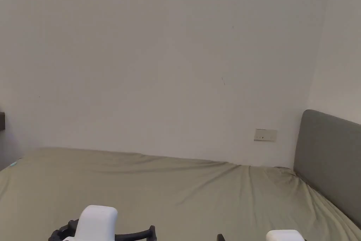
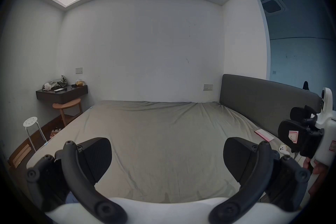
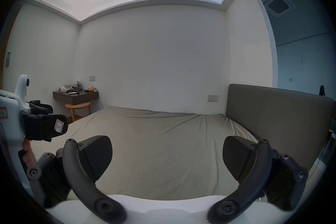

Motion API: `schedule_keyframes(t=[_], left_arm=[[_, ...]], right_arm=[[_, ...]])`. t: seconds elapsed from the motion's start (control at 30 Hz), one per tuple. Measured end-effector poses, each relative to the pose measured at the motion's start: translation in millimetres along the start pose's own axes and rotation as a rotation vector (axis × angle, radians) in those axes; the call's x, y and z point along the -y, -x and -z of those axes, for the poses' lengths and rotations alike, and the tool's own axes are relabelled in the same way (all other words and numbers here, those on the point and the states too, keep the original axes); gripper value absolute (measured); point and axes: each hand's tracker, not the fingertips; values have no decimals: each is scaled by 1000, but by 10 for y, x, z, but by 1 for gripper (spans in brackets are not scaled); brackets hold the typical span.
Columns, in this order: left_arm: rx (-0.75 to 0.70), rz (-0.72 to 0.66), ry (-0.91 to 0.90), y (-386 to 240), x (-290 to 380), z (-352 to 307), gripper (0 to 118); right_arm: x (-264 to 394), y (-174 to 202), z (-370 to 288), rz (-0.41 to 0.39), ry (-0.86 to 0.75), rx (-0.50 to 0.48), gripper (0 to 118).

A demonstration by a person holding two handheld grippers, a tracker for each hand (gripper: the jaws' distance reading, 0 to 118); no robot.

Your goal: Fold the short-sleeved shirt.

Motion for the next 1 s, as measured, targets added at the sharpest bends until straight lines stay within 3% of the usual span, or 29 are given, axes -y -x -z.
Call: schedule_keyframes(t=[0.23, 0.43, 0.73, 1.0], left_arm=[[53, -42, 10, 84, -21, -51, 118], [-23, -15, -14, 44, -6, -50, 118], [18, -22, -9, 56, -7, -85, 118], [-158, 16, -38, 26, 11, 24, 118]], right_arm=[[18, -31, -47, -1, 3, 5, 118], [22, -41, -37, 9, 11, 1, 118], [-31, 12, -75, -24, -4, -4, 118], [-59, 42, -121, -40, -19, -2, 118]])
